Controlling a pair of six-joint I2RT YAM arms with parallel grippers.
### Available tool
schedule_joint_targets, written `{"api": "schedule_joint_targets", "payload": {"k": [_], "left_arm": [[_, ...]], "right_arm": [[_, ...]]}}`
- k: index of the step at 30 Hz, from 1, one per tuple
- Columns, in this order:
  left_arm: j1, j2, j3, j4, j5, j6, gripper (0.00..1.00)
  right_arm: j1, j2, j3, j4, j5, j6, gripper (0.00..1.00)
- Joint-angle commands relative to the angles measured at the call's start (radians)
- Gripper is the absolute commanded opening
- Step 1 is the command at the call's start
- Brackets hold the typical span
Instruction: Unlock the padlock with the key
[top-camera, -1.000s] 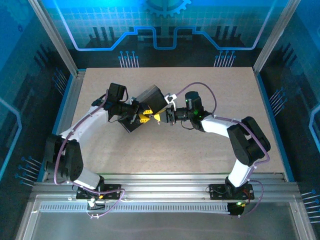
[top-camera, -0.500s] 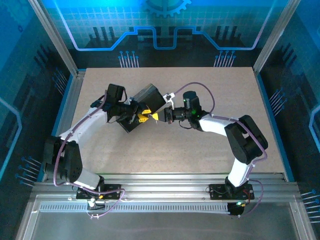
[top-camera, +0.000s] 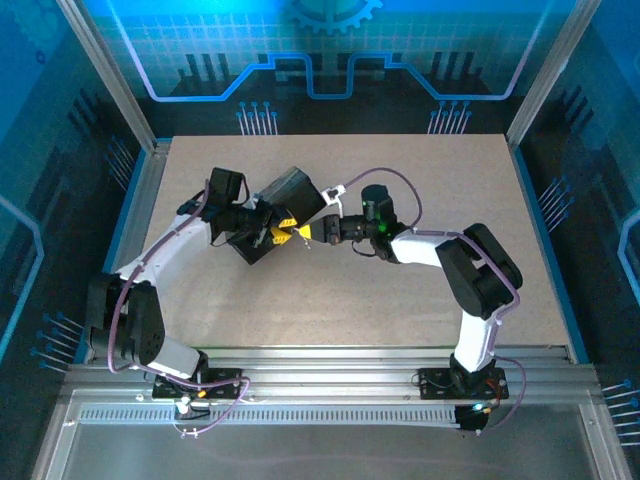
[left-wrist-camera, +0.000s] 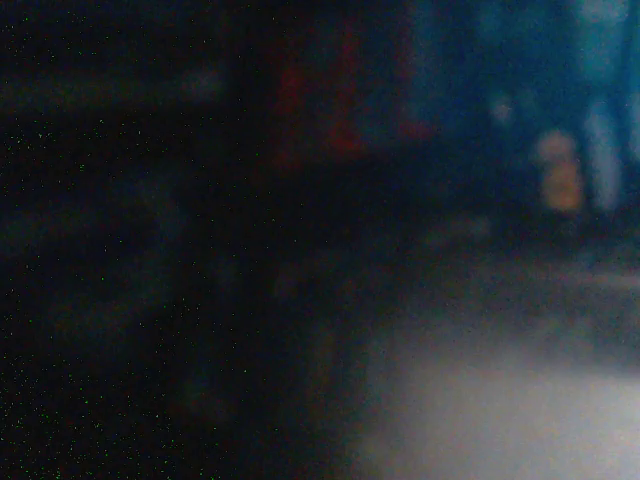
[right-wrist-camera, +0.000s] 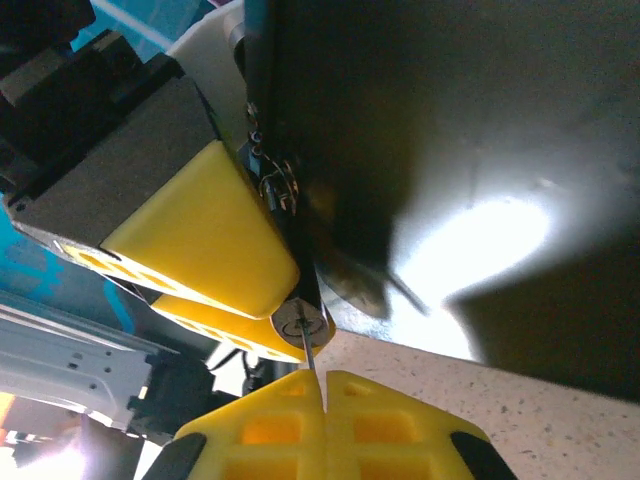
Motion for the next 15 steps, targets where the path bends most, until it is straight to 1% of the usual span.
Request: {"api": "schedule_joint_targets", "payload": {"k": [1, 5, 7, 9, 12, 14, 15], "left_arm": [[-0.015, -0.020, -0.005, -0.097, 0.147, 0.054, 0.00], [-0.006, -0.034, -0.029, -0.094, 0.145, 0.038, 0.00], [-0.006, -0.036, -0.035, -0.086, 0.147, 0.027, 0.00], [-0.006, -0.034, -0.031, -0.086, 0.151, 0.027, 0.00], [-0.006, -0.032, -0.023, -0.090, 0.147, 0.025, 0.00], [-0.006, -0.032, -0.023, -0.095, 0.141, 0.024, 0.00], [-0.006, -0.033, -0.025, -0.094, 0.139, 0.024, 0.00]], "right_arm": [[0.020, -0.001, 0.046, 0.103, 0.065, 0.076, 0.00], [0.073, -0.110, 0.047, -0.189, 0.188, -0.249, 0.00], [0.103, -0.136, 0.063, -0.260, 0.232, -0.343, 0.00], [0.121, -0.139, 0.069, -0.270, 0.263, -0.371, 0.00], [0.134, -0.129, 0.069, -0.250, 0.293, -0.373, 0.00], [0.137, -0.126, 0.052, -0.186, 0.274, -0.336, 0.00], [0.132, -0.116, 0.051, -0.152, 0.244, -0.291, 0.00]]}}
